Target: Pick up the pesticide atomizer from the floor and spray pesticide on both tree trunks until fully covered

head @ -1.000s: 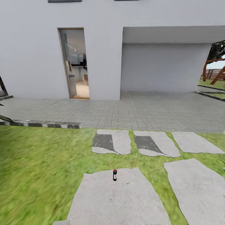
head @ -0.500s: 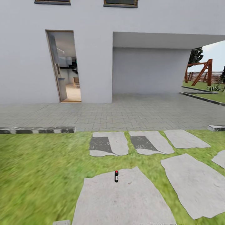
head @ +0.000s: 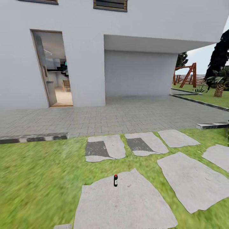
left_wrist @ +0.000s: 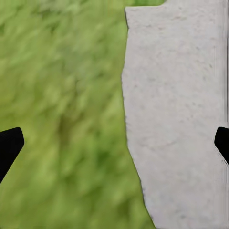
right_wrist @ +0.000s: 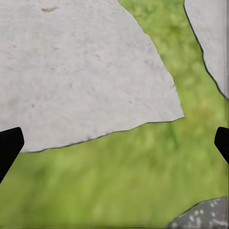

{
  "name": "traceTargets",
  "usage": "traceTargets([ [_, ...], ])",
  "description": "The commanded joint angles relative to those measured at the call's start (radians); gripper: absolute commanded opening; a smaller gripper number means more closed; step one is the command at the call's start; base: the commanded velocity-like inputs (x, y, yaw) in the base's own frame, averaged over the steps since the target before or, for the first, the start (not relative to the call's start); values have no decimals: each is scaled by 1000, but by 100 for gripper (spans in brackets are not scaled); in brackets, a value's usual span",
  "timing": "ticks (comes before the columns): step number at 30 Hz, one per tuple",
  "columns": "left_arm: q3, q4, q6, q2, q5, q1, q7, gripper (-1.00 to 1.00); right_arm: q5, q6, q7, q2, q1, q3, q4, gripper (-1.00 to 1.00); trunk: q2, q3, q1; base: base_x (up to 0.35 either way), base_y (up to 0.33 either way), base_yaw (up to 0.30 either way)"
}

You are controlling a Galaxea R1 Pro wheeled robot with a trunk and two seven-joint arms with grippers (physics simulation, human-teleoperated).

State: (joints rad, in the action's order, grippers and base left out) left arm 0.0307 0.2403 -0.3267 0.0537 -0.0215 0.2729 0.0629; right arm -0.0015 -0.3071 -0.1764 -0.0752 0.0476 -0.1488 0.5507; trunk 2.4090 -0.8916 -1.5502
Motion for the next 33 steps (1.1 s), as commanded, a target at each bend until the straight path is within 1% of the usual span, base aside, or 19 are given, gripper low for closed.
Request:
traceTargets([
  [1, 0, 0, 0, 0, 0, 0, 0, 100, 0, 0, 0, 0, 0, 0, 0, 100, 0, 1, 0, 0, 34, -217],
  [18, 0, -1, 0, 0, 0, -1, 0, 100, 0, 0, 0, 0, 0, 0, 0, 100, 0, 17, 0, 0, 4, -220],
  [33, 0, -1, 0, 1, 0, -1, 0, 100, 0, 0, 1, 0, 0, 0, 0, 100, 0, 21, 0, 0, 0, -283],
])
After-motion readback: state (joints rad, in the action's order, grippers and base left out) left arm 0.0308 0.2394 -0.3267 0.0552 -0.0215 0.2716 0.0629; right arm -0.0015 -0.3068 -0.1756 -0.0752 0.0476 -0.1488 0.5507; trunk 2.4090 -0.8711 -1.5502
